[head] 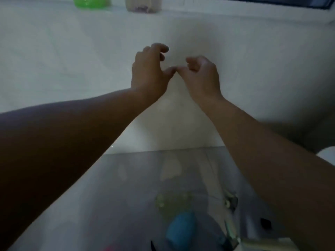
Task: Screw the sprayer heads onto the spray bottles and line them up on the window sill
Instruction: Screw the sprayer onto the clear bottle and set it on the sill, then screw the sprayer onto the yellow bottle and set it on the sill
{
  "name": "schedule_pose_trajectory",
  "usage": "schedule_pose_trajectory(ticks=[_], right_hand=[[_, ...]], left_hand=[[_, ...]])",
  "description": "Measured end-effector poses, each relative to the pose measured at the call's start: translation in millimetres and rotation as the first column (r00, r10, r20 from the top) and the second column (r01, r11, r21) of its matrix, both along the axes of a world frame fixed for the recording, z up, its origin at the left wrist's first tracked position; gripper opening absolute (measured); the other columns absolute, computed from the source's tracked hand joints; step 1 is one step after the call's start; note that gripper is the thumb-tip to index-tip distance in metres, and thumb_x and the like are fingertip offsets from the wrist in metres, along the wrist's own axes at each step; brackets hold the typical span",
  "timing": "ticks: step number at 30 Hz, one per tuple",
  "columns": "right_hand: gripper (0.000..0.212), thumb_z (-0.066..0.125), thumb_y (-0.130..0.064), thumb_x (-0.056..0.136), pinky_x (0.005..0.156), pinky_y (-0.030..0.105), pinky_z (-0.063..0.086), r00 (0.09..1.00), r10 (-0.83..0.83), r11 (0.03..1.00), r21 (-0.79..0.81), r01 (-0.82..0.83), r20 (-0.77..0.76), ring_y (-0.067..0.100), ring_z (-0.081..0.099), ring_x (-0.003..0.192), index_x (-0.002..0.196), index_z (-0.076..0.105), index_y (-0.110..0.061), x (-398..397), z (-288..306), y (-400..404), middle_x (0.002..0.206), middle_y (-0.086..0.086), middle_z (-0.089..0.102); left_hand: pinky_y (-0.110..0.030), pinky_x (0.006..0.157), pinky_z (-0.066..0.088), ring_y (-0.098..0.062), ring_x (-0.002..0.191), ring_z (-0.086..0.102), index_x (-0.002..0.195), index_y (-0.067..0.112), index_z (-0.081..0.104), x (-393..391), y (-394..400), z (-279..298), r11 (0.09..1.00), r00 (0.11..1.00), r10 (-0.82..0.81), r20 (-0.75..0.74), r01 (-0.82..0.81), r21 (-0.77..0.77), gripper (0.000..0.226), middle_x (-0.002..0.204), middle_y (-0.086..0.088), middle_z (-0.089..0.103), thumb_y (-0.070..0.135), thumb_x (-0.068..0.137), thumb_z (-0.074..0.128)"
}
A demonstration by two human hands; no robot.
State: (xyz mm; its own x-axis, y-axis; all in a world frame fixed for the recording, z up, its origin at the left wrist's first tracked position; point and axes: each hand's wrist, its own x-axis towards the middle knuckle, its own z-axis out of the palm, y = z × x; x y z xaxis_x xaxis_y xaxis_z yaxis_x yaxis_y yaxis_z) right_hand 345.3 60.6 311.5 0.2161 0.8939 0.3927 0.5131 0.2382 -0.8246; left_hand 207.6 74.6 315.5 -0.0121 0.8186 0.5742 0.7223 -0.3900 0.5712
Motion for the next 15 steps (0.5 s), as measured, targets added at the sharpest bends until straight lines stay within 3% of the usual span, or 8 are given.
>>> schedule_pose_trajectory(ticks=[5,10,13,15], right_hand=[[0.038,0.071,-0.027,0.087,0.1,0.035,0.052,0.999,-0.034,0.968,-0.249,0.035,0.009,0.017,0.067,0.107,0.122,0.069,-0.013,36.4,-101.2,-21.9,0.117,0.005,0.072],[0.032,0.067,-0.012,0.089,0.1,0.042,0.051,0.988,-0.152,0.841,-0.528,0.119,-0.02,0.03,0.066,0.114,0.119,0.07,-0.004,80.0,-205.0,-40.5,0.12,0.016,0.072],[0.025,0.066,-0.01,0.088,0.09,0.034,0.052,0.967,-0.249,0.765,-0.623,0.164,-0.051,0.03,0.067,0.109,0.11,0.074,-0.001,95.6,-256.4,-57.8,0.114,0.015,0.074],[0.026,0.065,-0.008,0.088,0.092,0.037,0.054,0.961,-0.273,0.718,-0.676,0.167,-0.052,0.029,0.067,0.109,0.111,0.074,-0.002,104.0,-286.6,-66.7,0.115,0.015,0.074]], left_hand=[[-0.039,0.095,0.052,-0.021,0.109,0.059,0.131,0.021,0.058,1.7,-27.6,-93.4,0.951,0.998,-0.061,0.008,0.06,-0.304,0.052,0.116,-0.002,0.065,0.034,0.085,0.078],[-0.038,0.094,0.051,-0.024,0.109,0.061,0.132,0.022,0.058,1.9,-52.4,-191.8,0.765,0.996,-0.079,0.035,0.083,-0.639,0.055,0.12,-0.007,0.065,0.035,0.083,0.08],[-0.041,0.097,0.052,-0.025,0.115,0.06,0.138,0.022,0.053,6.5,-66.5,-232.0,0.651,0.994,-0.091,0.063,0.107,-0.751,0.061,0.129,-0.01,0.063,0.033,0.085,0.08],[-0.039,0.097,0.05,-0.026,0.119,0.058,0.141,0.023,0.051,11.3,-72.9,-252.6,0.606,0.993,-0.108,0.056,0.111,-0.788,0.063,0.134,-0.012,0.06,0.032,0.086,0.079]])
